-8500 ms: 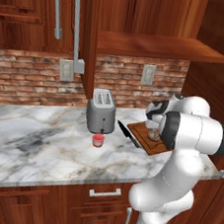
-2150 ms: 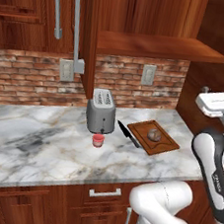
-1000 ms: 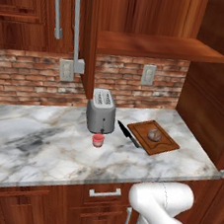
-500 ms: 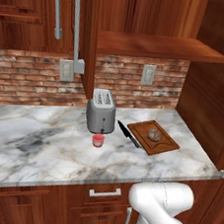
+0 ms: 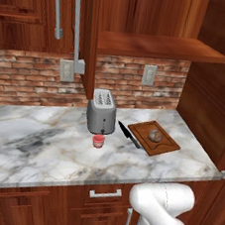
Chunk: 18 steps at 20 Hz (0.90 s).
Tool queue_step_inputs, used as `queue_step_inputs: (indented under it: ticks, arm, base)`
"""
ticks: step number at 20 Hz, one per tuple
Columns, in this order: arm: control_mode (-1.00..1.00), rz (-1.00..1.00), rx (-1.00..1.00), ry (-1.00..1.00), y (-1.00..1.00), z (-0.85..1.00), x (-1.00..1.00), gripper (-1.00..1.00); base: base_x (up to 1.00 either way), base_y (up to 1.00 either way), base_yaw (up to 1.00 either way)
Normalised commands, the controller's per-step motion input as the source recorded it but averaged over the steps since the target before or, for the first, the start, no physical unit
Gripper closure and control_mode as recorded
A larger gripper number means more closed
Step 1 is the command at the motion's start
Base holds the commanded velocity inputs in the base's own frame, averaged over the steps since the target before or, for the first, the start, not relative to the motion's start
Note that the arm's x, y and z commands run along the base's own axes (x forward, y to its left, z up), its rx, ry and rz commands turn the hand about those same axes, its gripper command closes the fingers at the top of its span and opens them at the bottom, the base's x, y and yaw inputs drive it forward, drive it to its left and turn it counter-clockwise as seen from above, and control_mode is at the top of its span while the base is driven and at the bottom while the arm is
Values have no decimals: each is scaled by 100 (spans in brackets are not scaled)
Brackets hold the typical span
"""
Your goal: Pick the bread, place it on the cutting board, pick the jam, place it on the counter, and close the cabinet.
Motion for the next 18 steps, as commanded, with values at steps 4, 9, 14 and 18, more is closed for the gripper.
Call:
queue_step_inputs:
  ticks: [4, 9, 14, 18]
  arm:
    - [-100, 0, 0, 0, -14, 1, -3, -100]
    - [-100, 0, 0, 0, -16, 0, 2, -100]
    - [-100, 0, 0, 0, -24, 0, 10, -100]
    - [-100, 0, 0, 0, -21, 0, 13, -100]
  base:
    - [0, 0, 0]
    - [0, 0, 0]
    - [0, 0, 0]
    - [0, 0, 0]
